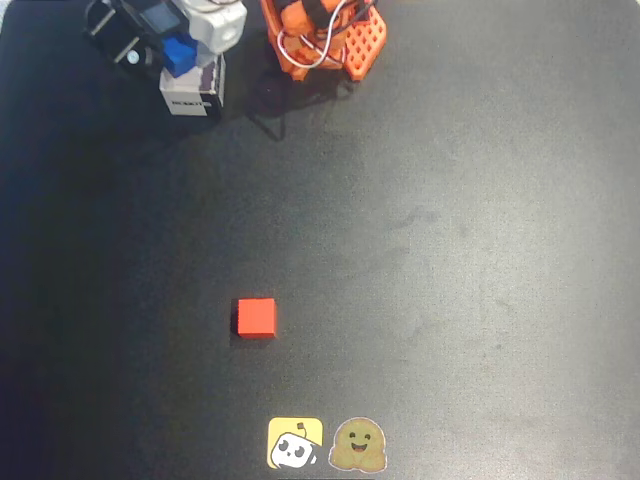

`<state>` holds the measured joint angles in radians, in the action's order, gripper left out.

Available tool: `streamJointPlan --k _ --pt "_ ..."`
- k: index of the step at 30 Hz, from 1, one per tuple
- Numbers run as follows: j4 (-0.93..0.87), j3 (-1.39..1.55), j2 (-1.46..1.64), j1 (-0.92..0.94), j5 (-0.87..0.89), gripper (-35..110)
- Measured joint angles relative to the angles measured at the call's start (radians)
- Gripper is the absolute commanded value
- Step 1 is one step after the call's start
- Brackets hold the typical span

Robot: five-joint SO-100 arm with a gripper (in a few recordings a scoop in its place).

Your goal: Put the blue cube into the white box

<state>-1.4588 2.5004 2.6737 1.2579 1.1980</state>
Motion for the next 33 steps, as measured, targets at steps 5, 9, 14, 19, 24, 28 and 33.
streamJointPlan --k 5,9,14,19,24,28,33 --pt "0.005 0.011 0.028 -0.002 0.000 22" --pt "0.011 0.012 0.035 -0.008 -0.002 12" --pt "0.011 0.012 0.035 0.012 -0.005 0" --pt "0.049 -0.055 -0.051 -0.014 -0.014 0" --pt "0.063 -0.265 -0.267 -0.109 -0.043 0" --pt "0.063 -0.454 -0.449 -0.261 -0.018 0" --pt "0.058 -0.502 -0.477 -0.515 0.121 0"
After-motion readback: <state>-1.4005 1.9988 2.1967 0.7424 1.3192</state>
